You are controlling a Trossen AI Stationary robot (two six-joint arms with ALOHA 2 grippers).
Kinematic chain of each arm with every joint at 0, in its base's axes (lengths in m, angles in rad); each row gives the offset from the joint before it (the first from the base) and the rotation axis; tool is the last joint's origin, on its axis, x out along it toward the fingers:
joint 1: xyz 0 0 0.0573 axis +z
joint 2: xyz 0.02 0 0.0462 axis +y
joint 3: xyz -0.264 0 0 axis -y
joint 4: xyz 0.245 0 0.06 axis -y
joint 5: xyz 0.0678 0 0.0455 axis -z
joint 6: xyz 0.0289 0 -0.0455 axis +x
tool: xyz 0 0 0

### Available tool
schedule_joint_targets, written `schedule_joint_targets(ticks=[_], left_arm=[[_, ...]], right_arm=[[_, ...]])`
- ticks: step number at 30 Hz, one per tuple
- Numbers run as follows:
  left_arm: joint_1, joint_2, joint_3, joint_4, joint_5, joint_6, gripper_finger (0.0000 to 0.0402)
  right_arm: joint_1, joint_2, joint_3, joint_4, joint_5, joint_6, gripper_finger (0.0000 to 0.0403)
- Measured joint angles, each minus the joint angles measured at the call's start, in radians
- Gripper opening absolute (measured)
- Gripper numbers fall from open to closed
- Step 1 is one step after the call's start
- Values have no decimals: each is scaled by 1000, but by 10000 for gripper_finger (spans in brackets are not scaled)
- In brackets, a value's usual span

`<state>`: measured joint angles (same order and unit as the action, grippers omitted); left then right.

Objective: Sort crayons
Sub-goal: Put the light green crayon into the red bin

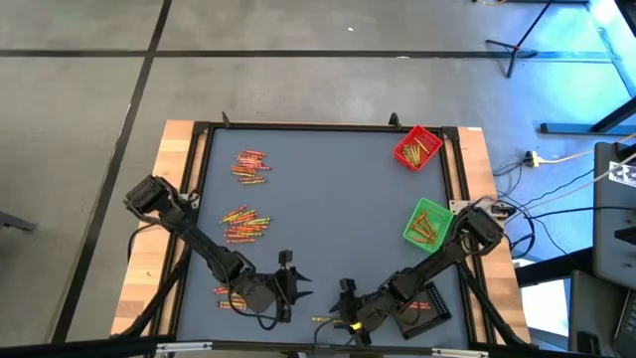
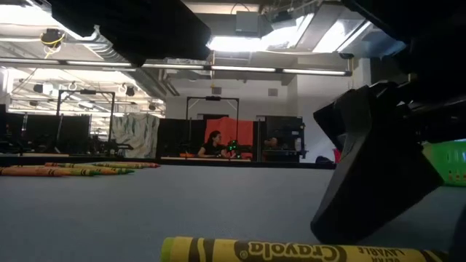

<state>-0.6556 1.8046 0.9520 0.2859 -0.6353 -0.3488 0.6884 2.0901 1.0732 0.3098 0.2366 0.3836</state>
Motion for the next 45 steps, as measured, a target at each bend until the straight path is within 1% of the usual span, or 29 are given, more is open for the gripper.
schedule_joint_targets(ticks=[3,6,11,13,14,17,20,24,27,32,35,37,40,43,45], left_arm=[[1,0,0,1,0,-15,124],[1,0,0,1,0,-25,124],[0,0,0,1,-1,-38,124],[1,0,0,2,-2,-38,124],[1,0,0,2,-2,-38,124],[0,0,0,26,-16,-35,124],[0,0,0,112,-34,8,124],[-7,-2,0,220,-32,120,124],[-6,-42,0,219,-33,175,124],[3,-142,0,185,-41,288,124],[13,-206,0,137,-41,371,124],[26,-244,0,73,-53,386,124],[63,-282,0,-27,-55,390,124],[105,-294,0,-113,-55,395,124],[132,-298,-18,-131,-45,403,124]], right_arm=[[0,-1,0,-42,16,0,170],[-1,-1,0,-56,29,-4,121],[0,0,-2,-63,71,-59,40],[0,0,-3,-64,74,-78,16],[0,0,-3,-64,76,-82,12],[0,0,-3,-63,76,-90,18],[0,-10,-5,-66,76,-81,30],[-3,-58,-10,-121,77,-92,21],[-5,-114,-13,-210,97,-104,13],[-23,-225,-10,-408,209,-76,22],[-50,-288,-10,-534,225,-52,25],[-76,-334,-9,-608,229,-42,23],[-125,-394,-8,-743,267,-22,19],[-183,-460,-8,-882,311,5,20],[-227,-504,-9,-962,338,21,22]])
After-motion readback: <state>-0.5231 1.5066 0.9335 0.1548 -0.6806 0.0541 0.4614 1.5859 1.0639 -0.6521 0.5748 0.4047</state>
